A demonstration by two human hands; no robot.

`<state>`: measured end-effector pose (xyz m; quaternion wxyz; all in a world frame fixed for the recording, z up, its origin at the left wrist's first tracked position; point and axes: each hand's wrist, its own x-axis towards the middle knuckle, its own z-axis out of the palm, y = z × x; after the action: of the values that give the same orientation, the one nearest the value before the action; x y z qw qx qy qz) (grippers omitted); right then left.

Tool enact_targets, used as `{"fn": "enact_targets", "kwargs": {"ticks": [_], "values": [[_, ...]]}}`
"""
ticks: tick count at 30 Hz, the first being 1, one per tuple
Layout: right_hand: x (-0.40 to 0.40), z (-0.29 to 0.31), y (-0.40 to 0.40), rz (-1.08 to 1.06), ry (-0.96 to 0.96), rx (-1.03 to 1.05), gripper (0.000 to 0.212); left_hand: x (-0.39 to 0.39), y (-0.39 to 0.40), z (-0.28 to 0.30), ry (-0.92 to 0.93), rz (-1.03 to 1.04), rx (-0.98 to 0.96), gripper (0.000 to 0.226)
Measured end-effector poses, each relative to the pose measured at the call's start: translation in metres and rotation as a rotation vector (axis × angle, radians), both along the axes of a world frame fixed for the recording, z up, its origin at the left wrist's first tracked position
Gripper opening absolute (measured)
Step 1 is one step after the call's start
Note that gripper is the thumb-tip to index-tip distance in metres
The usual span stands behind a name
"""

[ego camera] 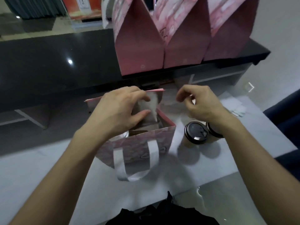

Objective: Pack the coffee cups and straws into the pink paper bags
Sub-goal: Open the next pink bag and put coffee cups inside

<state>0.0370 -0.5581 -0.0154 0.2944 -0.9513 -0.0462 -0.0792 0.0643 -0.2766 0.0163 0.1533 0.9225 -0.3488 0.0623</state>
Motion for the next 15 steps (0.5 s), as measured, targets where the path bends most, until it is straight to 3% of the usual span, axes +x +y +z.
{"fn": "enact_targets", "kwargs": {"ticks": [1,2,4,6,10,15], "values": [[-0.004,-0.012,-0.018,-0.018,0.097,-0.087,0.032,-0.001,-0.011,-0.001,0.009,-0.004,0.012,0.034],[-0.009,-0.021,-0.031,-0.012,0.233,-0.188,0.044,-0.001,-0.021,-0.003,0.022,-0.007,0.012,0.034],[-0.019,-0.043,-0.05,0.042,0.467,-0.332,0.09,-0.003,-0.036,-0.006,0.052,-0.007,0.004,0.033],[-0.022,-0.064,-0.056,0.134,0.547,-0.462,0.11,-0.003,-0.046,-0.011,0.068,0.005,0.003,0.032],[-0.013,-0.077,-0.054,0.219,0.496,-0.526,0.084,-0.005,-0.045,-0.013,0.078,0.073,0.001,0.036],[0.009,-0.001,-0.049,0.133,0.17,-0.313,0.08,-0.011,-0.009,-0.006,0.102,0.211,-0.061,0.03]]}}
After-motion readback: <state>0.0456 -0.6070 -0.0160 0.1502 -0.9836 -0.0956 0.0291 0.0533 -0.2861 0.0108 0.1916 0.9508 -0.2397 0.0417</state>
